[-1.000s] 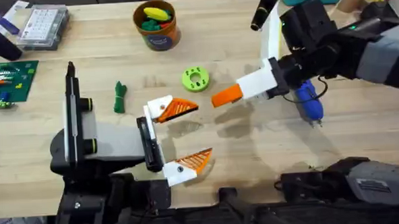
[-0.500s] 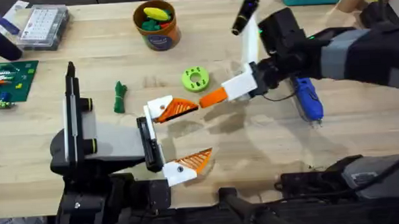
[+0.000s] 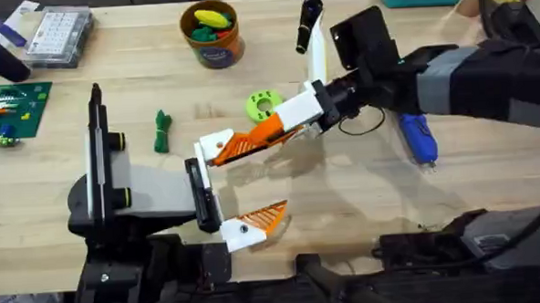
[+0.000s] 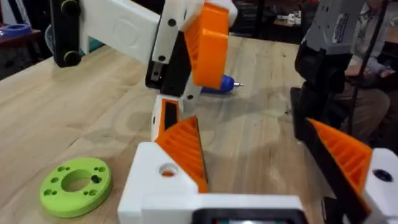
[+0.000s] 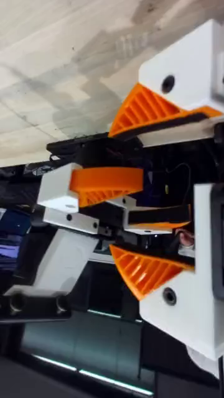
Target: Pick up the gripper from the table and insert it into the empty holder that is missing its gripper. Then pick up a screw, insert it into the mounting hole, and use the screwdriver to tighten it. Finally, clean up the table by picking up the vegetable and placing it into the bucket.
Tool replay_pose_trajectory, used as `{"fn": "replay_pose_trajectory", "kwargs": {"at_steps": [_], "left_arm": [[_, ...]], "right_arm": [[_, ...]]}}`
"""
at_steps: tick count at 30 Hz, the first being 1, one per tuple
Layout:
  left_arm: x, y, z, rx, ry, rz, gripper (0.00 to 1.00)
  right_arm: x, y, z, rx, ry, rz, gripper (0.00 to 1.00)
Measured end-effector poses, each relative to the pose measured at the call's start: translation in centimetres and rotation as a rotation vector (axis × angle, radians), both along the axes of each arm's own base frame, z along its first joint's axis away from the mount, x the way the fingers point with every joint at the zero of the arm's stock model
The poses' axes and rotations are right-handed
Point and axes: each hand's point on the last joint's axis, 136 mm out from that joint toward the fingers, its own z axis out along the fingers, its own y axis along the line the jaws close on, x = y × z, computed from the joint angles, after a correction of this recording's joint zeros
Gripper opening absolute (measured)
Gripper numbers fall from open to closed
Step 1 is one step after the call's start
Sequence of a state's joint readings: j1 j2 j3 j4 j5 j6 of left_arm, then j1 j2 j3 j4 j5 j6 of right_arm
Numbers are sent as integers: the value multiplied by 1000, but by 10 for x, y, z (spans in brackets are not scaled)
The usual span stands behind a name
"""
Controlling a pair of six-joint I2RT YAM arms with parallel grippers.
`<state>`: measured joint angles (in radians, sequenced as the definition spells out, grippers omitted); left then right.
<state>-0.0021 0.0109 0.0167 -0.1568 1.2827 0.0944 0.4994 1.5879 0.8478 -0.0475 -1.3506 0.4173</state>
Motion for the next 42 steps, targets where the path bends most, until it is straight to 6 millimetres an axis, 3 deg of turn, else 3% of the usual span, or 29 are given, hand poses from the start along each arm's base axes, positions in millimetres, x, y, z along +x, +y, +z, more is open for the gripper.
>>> {"fn": "replay_pose_trajectory", "kwargs": {"at_steps": [5,7,10,13,42], "left_arm": [[0,0,0,0,0,0,988],[0,0,0,0,0,0,988],[0,0,0,0,0,0,988],[0,0,0,0,0,0,988],[6,2,0,2,4,37,988]], "right_arm": [[-2,3,-3,-22,13,-4,775],[-2,4,-4,-30,17,-5,589],[-2,6,-6,-49,29,-15,162],[-1,6,-6,-56,43,-19,26],[9,16,-12,-9,-32,-11,8]]}}
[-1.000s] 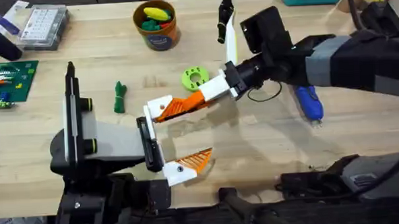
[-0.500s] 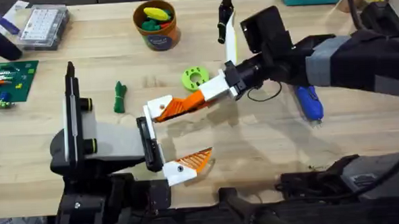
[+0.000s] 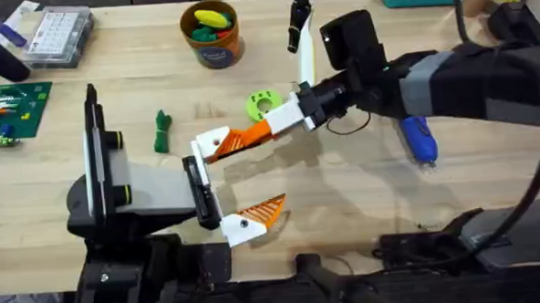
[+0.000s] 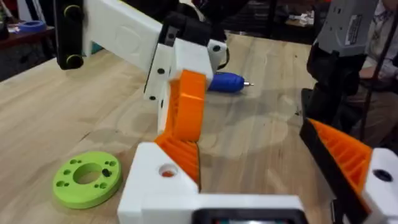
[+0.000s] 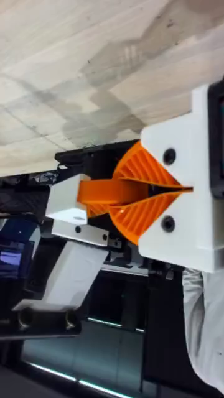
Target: Pick up the gripper from the table and insert it into the empty holder that is missing its gripper. Then pick up a screw, insert it into the mounting hole, and use the screwdriver to tighten it. Finally, clean up the table by picking up the vegetable and placing it into the bucket.
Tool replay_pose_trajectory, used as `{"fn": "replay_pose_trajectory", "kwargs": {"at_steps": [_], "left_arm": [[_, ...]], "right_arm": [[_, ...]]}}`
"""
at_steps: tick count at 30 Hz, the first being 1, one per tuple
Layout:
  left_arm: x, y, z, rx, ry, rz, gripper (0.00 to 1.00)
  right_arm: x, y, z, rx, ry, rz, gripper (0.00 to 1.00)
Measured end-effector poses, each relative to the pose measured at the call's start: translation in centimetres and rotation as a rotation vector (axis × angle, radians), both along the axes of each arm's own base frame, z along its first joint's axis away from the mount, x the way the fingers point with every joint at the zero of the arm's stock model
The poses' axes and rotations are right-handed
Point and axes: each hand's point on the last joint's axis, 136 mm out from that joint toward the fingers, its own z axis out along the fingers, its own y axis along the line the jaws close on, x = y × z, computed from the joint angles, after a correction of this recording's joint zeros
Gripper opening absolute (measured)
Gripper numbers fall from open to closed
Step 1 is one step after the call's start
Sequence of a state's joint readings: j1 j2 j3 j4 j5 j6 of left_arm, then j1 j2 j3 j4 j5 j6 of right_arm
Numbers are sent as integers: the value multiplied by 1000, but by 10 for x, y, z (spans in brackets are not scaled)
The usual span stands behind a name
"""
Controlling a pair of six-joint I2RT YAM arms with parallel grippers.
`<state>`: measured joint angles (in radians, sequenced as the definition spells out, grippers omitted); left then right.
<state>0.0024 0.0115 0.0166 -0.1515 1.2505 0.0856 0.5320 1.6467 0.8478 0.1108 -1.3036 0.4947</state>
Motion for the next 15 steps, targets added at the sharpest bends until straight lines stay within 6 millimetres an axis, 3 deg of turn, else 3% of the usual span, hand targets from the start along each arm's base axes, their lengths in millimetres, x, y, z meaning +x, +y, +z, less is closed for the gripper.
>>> {"fn": "replay_pose_trajectory", "kwargs": {"at_steps": [15], "left_arm": [[2,1,0,-1,5,13,988]], "right_arm": [[0,4,1,-13,36,-2,8]]}}
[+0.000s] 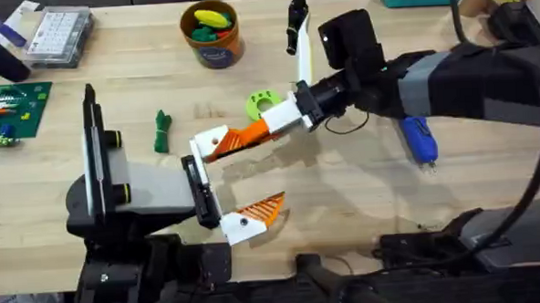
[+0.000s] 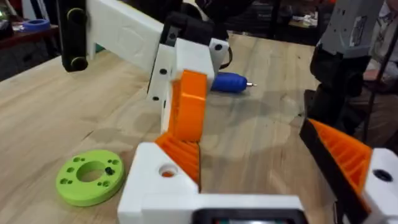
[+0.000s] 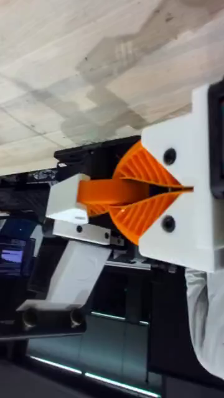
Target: Pick up the gripper from the table and insert it into the empty holder that is missing its gripper. Then pick up a screw, insert it into the mounting hole, and use the screwdriver to tighten it. Finally, clean up the table by picking up the vegetable and placing it into the bucket.
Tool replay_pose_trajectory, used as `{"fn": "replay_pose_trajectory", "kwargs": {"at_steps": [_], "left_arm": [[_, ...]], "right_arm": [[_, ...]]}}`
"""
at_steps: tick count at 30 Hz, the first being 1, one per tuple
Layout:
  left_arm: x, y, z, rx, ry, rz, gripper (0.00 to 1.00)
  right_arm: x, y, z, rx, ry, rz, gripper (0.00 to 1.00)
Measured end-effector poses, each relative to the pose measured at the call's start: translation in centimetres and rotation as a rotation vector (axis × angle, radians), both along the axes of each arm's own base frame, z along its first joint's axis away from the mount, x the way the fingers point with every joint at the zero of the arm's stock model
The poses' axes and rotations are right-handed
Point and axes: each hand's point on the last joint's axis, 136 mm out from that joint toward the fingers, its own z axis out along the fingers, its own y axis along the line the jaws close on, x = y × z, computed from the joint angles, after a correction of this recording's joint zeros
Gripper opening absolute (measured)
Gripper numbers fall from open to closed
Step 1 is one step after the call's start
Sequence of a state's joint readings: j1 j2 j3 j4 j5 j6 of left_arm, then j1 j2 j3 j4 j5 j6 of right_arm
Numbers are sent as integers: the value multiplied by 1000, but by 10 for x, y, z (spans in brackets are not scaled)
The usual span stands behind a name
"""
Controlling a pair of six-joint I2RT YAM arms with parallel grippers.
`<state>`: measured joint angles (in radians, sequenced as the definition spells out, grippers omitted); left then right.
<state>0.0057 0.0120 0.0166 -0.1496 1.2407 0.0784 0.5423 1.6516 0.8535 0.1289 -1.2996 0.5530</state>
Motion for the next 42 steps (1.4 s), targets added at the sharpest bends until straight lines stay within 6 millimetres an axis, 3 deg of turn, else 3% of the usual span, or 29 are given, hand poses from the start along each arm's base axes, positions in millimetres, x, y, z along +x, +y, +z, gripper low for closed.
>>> {"fn": "replay_pose_trajectory", "kwargs": {"at_steps": [18,42], "left_arm": [[7,3,0,5,-6,43,988],[6,3,0,4,-5,39,988]], "right_arm": [[6,8,4,-27,-4,-27,11],[3,11,3,-31,-8,-22,158]]}}
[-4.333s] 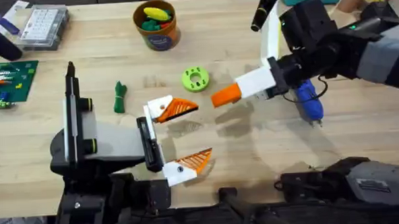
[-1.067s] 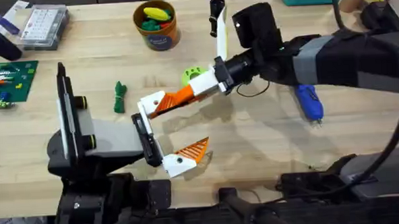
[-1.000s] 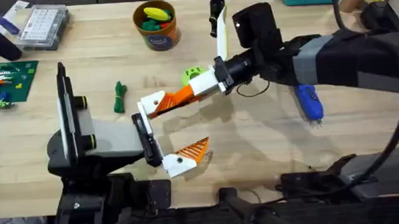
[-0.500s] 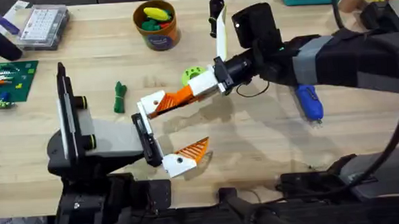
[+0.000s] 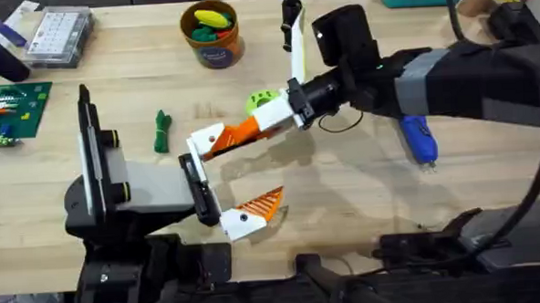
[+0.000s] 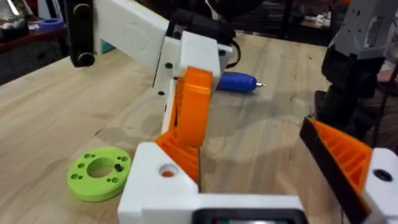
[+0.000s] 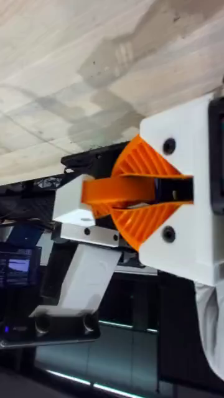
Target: Pick up the gripper from the table and insert it into the empty holder that is missing its gripper. Then pick up a screw, insert it into the mounting hole, and use the screwdriver to tighten it. Finally, clean up the table by picking up the vegetable and placing it into the bucket.
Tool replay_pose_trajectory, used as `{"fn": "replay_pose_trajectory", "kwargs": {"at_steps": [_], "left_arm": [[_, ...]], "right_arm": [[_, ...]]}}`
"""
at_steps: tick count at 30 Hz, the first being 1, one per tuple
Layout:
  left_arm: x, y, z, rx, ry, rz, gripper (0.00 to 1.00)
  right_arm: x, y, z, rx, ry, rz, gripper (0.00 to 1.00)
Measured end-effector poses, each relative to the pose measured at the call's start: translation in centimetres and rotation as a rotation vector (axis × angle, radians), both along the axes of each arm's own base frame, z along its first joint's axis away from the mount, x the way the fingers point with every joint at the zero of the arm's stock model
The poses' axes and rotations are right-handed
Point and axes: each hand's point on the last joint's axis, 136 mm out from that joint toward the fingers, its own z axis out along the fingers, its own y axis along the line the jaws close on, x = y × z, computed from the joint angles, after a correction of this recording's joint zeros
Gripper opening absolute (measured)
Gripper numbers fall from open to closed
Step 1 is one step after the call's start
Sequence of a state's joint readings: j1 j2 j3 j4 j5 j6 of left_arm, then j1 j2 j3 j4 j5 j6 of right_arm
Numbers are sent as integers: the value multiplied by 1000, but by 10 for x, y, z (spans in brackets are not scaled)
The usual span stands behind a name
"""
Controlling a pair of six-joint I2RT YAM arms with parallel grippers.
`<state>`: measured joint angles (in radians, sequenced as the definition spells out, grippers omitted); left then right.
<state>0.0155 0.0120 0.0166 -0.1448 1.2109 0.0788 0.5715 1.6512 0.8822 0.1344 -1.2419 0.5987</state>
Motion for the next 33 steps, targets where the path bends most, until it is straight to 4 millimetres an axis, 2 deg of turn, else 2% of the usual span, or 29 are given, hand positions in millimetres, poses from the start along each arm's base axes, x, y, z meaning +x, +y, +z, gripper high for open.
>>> {"fn": "replay_pose_trajectory", "kwargs": {"at_steps": [8,14,17,19,23,27,33], "left_arm": [[-4,-2,0,-3,3,-27,988],[-9,-4,0,-6,4,-52,988],[-9,-4,0,-6,5,-57,988],[-10,-4,0,-7,5,-62,988],[-11,-5,0,-7,5,-66,988],[-11,-5,0,-6,4,-67,988],[-11,-5,0,-6,4,-67,988]], "right_arm": [[-7,6,-1,-7,-6,16,226],[-8,8,-3,-14,-10,16,343],[-7,8,-5,-21,-6,11,498],[-6,8,-7,-24,-8,6,653],[-4,8,-8,-27,-8,1,766],[-4,7,-7,-23,-4,2,968],[0,2,-4,-12,3,-3,987]]}}
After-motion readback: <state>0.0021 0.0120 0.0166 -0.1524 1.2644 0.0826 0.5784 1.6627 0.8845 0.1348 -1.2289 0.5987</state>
